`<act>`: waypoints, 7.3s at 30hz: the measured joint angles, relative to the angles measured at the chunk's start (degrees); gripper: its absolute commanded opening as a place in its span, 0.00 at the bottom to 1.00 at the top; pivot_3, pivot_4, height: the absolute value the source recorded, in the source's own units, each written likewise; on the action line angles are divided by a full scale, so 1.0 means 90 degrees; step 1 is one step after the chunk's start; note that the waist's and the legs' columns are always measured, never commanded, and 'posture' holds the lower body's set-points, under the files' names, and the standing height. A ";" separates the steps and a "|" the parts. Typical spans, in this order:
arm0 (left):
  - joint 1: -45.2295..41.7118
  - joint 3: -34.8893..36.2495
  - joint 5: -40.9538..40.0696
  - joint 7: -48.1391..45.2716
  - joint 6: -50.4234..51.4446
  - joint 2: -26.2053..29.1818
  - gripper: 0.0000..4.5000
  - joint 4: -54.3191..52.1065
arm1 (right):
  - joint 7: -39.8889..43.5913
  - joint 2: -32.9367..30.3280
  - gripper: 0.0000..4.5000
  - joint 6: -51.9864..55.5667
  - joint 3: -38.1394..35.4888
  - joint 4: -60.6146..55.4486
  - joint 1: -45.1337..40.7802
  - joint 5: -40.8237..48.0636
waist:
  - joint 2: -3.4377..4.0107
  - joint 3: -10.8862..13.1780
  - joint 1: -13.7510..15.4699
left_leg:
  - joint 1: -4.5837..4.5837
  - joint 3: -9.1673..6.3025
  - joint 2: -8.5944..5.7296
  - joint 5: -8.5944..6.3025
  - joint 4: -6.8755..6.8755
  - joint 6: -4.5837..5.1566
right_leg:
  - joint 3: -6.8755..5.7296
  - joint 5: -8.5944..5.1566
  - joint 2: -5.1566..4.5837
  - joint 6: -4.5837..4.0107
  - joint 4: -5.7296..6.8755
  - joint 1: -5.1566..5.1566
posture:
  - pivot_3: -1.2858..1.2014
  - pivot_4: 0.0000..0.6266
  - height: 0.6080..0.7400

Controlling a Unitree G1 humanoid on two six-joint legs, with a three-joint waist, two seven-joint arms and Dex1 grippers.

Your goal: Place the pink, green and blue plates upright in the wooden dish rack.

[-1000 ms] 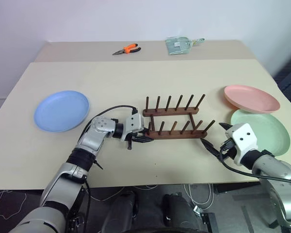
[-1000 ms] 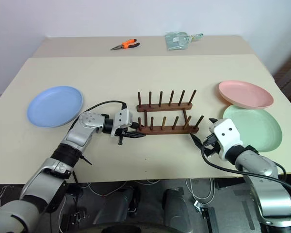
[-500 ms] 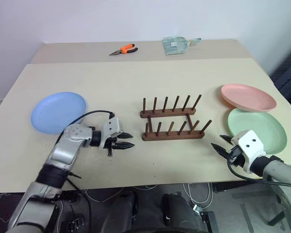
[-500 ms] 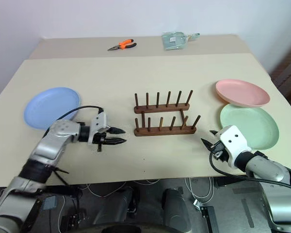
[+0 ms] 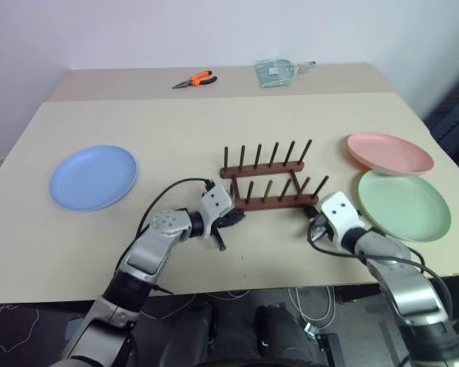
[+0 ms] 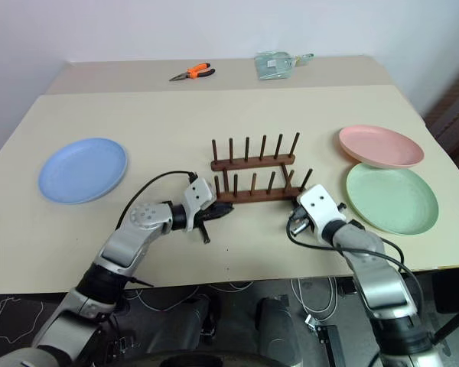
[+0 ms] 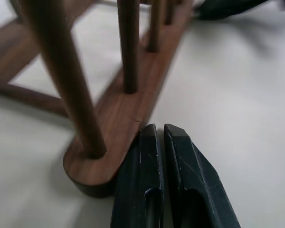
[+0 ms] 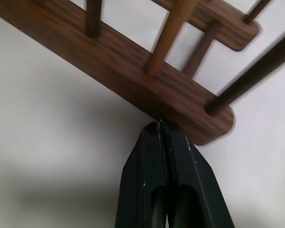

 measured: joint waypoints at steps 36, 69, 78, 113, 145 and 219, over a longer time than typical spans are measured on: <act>0.0012 0.0169 -0.0722 -0.0364 0.0187 -0.0039 0.06 -0.0854 | -0.0408 -0.2664 0.57 -0.3303 0.0342 0.5217 -0.2260 -0.2514 | 0.0022 0.0006 -0.0042 | -0.0007 0.0017 0.0000 0.0004 -0.0009 -0.0001 | 0.0008 0.0001 0.0001 -0.0004 -0.0009 -0.0008 | 0.52 0.24 0.84; 0.0327 0.0672 -0.1545 -0.0623 0.0220 0.0400 0.06 -0.1261 | 0.0155 -0.0988 0.01 0.1091 -0.1942 -0.0987 -0.1783 0.5486 | 0.0026 0.0010 -0.0005 | -0.0012 0.0004 0.0006 -0.0006 -0.0007 0.0014 | 0.0001 0.0001 -0.0008 -0.0005 -0.0022 -0.0003 | 0.52 0.24 0.84; 0.0434 0.0670 -0.1543 -0.0557 0.0220 0.0425 0.06 -0.1363 | 0.0363 -0.0662 0.36 0.1366 -0.1719 0.0139 -0.1919 0.5248 | 0.0027 0.0011 0.0005 | -0.0017 0.0005 0.0006 -0.0006 -0.0008 0.0014 | 0.0001 0.0002 -0.0008 -0.0005 -0.0022 -0.0008 | 0.52 0.24 0.84; 0.0148 0.0298 -0.1364 -0.0883 -0.0112 0.0524 0.06 -0.0877 | -0.0645 -0.1938 0.01 0.0326 -0.0995 0.0506 0.0548 0.0199 | 0.0034 0.0005 0.0159 | -0.0018 0.0028 0.0007 -0.0008 -0.0002 0.0016 | -0.0001 0.0002 -0.0014 -0.0007 -0.0022 -0.0016 | 0.52 0.24 0.84; 0.0494 0.1308 -0.1296 -0.0717 -0.1084 0.1143 0.06 -0.0187 | -0.3393 0.1604 0.01 0.1216 -0.1253 -0.0886 -0.2802 0.8669 | 0.0047 0.0017 -0.0025 | -0.0023 0.0022 0.0008 -0.0012 -0.0014 0.0017 | 0.0003 0.0012 -0.0018 0.0000 0.0003 -0.0045 | 0.52 0.24 0.84; -0.1198 0.5658 -0.3870 0.4074 0.2783 0.0613 0.01 -0.0963 | 0.1441 0.0310 1.00 -0.1350 0.1765 -0.0563 -0.3172 -0.0107 | -0.0047 0.0020 -0.0008 | -0.0018 0.0014 0.0006 -0.0018 -0.0010 -0.0052 | -0.0003 0.0028 0.0002 0.0022 0.0038 -0.0059 | 0.52 0.24 0.84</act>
